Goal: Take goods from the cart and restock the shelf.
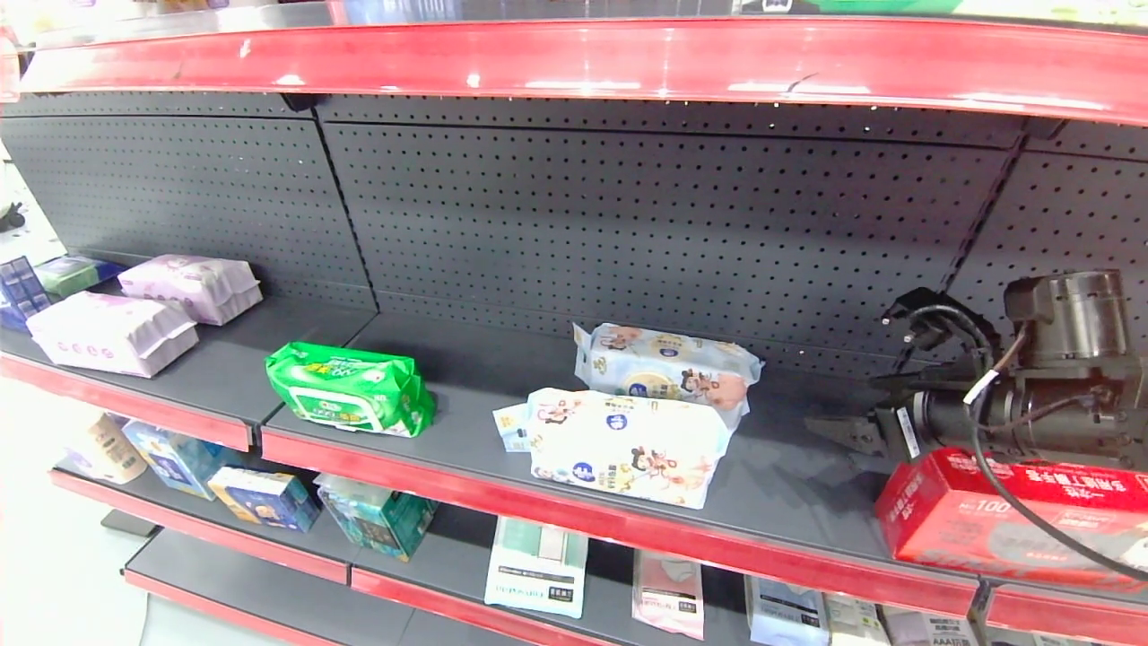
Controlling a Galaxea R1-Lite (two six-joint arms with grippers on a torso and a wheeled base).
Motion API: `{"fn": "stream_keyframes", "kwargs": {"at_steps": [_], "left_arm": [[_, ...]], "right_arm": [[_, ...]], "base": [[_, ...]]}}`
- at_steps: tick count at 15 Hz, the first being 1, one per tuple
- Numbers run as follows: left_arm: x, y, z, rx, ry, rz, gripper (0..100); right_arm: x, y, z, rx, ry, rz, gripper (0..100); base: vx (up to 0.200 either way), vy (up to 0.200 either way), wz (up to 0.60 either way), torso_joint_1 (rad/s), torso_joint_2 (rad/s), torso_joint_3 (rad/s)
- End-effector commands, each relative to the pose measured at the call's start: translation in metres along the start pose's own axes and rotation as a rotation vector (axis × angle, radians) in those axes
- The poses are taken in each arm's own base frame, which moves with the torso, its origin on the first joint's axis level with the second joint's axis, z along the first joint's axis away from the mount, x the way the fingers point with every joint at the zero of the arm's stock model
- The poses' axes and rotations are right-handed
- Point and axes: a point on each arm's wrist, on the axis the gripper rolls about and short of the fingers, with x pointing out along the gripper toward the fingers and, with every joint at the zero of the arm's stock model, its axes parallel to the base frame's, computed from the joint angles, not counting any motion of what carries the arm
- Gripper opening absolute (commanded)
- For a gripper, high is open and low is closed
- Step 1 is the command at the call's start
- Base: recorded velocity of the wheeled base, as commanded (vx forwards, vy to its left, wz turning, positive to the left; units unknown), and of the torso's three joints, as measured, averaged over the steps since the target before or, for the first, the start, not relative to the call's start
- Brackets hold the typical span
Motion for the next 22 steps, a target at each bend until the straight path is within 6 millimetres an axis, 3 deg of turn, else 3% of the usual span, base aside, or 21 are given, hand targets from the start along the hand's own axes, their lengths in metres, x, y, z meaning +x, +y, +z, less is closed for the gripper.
{"fn": "stream_keyframes", "kwargs": {"at_steps": [1, 5, 7, 10, 18, 22], "left_arm": [[0.000, 0.000, 0.000, 0.000, 0.001, 0.000, 100], [0.000, 0.000, 0.000, 0.000, 0.001, 0.000, 100], [0.000, 0.000, 0.000, 0.000, 0.001, 0.000, 100], [0.000, 0.000, 0.000, 0.000, 0.001, 0.000, 100], [0.000, 0.000, 0.000, 0.000, 0.001, 0.000, 100], [0.000, 0.000, 0.000, 0.000, 0.001, 0.000, 100]], "right_arm": [[-0.012, 0.016, 0.001, -0.034, -0.027, 0.038, 100], [-0.013, 0.035, 0.004, -0.074, -0.070, 0.154, 100], [-0.009, 0.038, -0.007, -0.106, -0.159, 0.248, 100], [0.008, 0.035, -0.020, -0.155, -0.159, 0.243, 100], [0.026, 0.069, -0.022, -0.214, -0.119, 0.376, 100], [0.052, 0.070, -0.022, -0.212, -0.088, 0.390, 100]], "base": [[0.000, 0.000, 0.00, 0.000, 0.00, 0.000], [0.000, 0.000, 0.00, 0.000, 0.00, 0.000], [0.000, 0.000, 0.00, 0.000, 0.00, 0.000], [0.000, 0.000, 0.00, 0.000, 0.00, 0.000], [0.000, 0.000, 0.00, 0.000, 0.00, 0.000], [0.000, 0.000, 0.00, 0.000, 0.00, 0.000]]}}
